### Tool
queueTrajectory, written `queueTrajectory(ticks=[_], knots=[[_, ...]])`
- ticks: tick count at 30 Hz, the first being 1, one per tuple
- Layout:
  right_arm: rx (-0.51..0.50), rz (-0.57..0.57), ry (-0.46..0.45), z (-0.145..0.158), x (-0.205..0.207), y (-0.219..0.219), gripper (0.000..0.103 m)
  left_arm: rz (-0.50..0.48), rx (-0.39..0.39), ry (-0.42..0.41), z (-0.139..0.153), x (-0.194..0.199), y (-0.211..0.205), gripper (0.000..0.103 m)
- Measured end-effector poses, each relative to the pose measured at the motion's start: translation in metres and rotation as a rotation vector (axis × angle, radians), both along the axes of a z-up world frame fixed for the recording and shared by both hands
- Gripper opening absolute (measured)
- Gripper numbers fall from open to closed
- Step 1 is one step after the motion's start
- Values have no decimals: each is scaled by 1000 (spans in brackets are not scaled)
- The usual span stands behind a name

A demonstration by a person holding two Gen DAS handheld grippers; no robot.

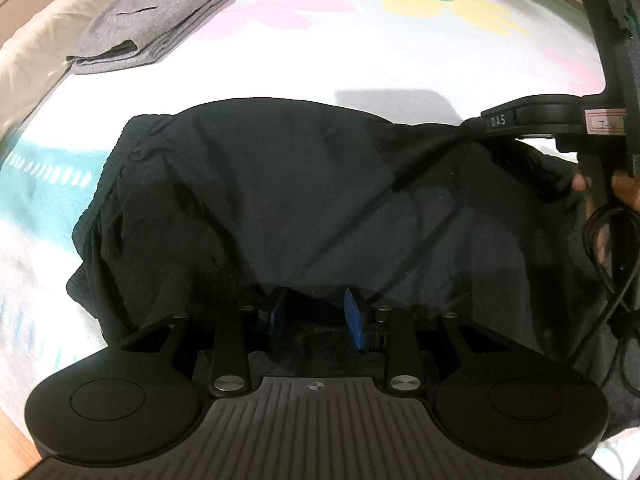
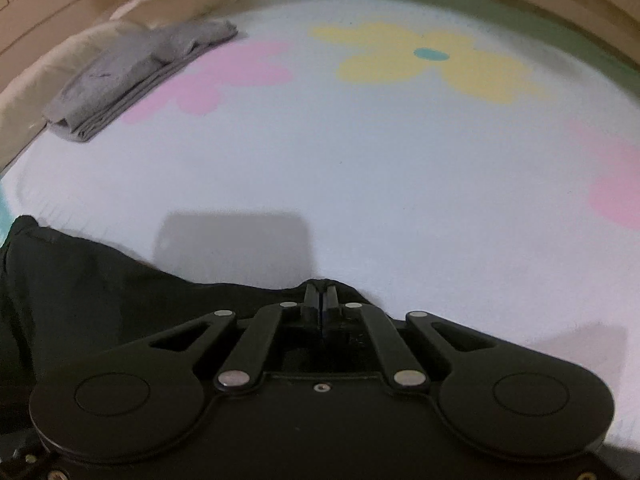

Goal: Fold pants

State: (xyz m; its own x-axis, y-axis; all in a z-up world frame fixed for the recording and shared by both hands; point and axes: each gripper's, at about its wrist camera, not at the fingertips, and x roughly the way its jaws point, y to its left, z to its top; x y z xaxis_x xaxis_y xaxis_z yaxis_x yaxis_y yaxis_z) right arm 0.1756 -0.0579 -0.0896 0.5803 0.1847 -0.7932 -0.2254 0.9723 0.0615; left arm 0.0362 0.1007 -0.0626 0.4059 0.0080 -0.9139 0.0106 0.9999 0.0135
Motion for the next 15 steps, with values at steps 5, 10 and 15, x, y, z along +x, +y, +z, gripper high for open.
queueTrajectory(ticks=[5, 10, 15], knots=[[-96, 2, -79, 10, -5, 3, 53, -2, 4, 0, 1, 0, -4, 31], [-102, -117, -229, 45, -20, -22, 74, 13, 4, -16, 5, -1, 0, 31], [-130, -129, -218, 66, -62, -52, 81, 7, 53, -78, 17, -9, -5, 31]])
